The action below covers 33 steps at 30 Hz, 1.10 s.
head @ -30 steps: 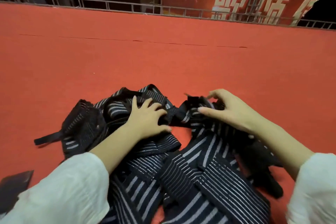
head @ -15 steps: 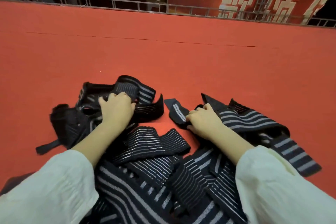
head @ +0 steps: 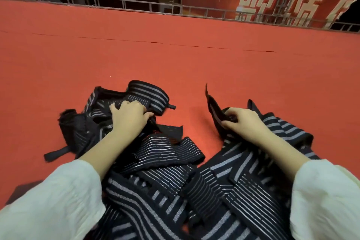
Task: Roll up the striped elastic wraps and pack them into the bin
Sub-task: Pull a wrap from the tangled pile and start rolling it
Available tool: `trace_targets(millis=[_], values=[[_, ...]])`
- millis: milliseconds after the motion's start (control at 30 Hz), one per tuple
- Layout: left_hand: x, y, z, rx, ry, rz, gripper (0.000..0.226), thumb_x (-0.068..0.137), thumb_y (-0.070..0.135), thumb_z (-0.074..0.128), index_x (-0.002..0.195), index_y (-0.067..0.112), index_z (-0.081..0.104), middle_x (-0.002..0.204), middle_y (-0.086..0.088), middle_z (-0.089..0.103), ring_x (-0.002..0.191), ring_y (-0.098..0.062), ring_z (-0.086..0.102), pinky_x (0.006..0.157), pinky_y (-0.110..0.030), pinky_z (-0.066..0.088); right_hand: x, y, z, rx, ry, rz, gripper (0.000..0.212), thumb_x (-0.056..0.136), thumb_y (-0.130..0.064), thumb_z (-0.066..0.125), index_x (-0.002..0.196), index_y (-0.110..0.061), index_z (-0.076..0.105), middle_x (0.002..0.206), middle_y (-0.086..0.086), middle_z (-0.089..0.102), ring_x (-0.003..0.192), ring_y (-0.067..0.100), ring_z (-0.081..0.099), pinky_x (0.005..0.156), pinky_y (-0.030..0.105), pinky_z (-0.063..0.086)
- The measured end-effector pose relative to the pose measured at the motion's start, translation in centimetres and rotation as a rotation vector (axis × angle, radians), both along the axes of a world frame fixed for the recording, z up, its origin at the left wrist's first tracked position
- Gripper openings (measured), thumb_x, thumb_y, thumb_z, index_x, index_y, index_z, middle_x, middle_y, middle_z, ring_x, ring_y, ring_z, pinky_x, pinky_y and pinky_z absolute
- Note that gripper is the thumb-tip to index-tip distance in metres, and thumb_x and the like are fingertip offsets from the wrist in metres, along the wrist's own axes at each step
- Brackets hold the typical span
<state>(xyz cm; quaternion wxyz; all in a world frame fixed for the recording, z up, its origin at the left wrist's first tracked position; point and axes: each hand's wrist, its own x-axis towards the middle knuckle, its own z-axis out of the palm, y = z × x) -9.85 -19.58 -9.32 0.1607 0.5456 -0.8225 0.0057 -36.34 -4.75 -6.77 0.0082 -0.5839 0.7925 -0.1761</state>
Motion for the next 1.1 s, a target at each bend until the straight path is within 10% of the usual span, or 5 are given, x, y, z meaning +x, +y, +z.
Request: trace_targets(millis=[200,500,633,833,1100], values=[[-2.3,2.4,2.0,-0.024,0.118,-0.166,0.036,0.092,0.051,0.051,0.093,0.024,0.074,0.102,0.009,0.066,0.119,-0.014,0.048,0.111,-0.053,-0.017,0.4,1.1,1.4,-0.292,-0.387,-0.008,0.011,0.088,-0.019,0.066,0.098,-0.013,0.066,0.094,0.000,0.070,0.084,0.021,0.063,0.069,0.019,0.044],[-5.4,9.8,6.8,0.806,0.758,-0.556,0.070,0.080,0.050,0.070,0.142,0.033,0.042,0.131,0.006,0.057,0.110,-0.014,0.063,0.088,-0.037,0.056,5.9,3.7,5.1,-0.345,-0.368,0.272,0.010,0.086,-0.017,0.068,0.096,-0.015,0.069,0.105,-0.022,0.063,0.108,0.003,0.055,0.095,0.017,0.039],[-3.3,11.1,6.9,0.590,0.801,-0.637,0.032,0.085,0.011,0.070,0.114,0.023,0.068,0.100,0.000,0.072,0.094,-0.016,0.069,0.075,-0.029,0.059,7.0,5.1,6.4,-0.334,-0.392,0.267,0.009,0.085,-0.019,0.069,0.094,-0.018,0.068,0.089,-0.012,0.066,0.077,-0.005,0.057,0.074,0.024,0.042],[2.0,11.8,9.5,0.391,0.877,-0.539,0.027,0.091,0.009,0.060,0.082,0.032,0.071,0.080,0.013,0.070,0.080,-0.007,0.067,0.064,-0.030,0.059,6.4,7.0,6.4,-0.101,-0.264,0.147,0.063,0.085,-0.027,0.071,0.140,-0.022,0.041,0.144,-0.006,0.044,0.132,0.011,0.041,0.107,0.028,0.034],[8.8,12.2,11.6,0.401,0.875,-0.463,0.025,0.092,0.005,0.058,0.085,0.026,0.070,0.080,0.004,0.069,0.069,-0.008,0.064,0.058,-0.027,0.058,11.1,6.0,5.7,0.036,0.204,0.155,0.049,0.089,-0.039,0.062,0.134,-0.023,0.050,0.133,-0.002,0.046,0.124,0.024,0.034,0.101,0.039,0.031]])
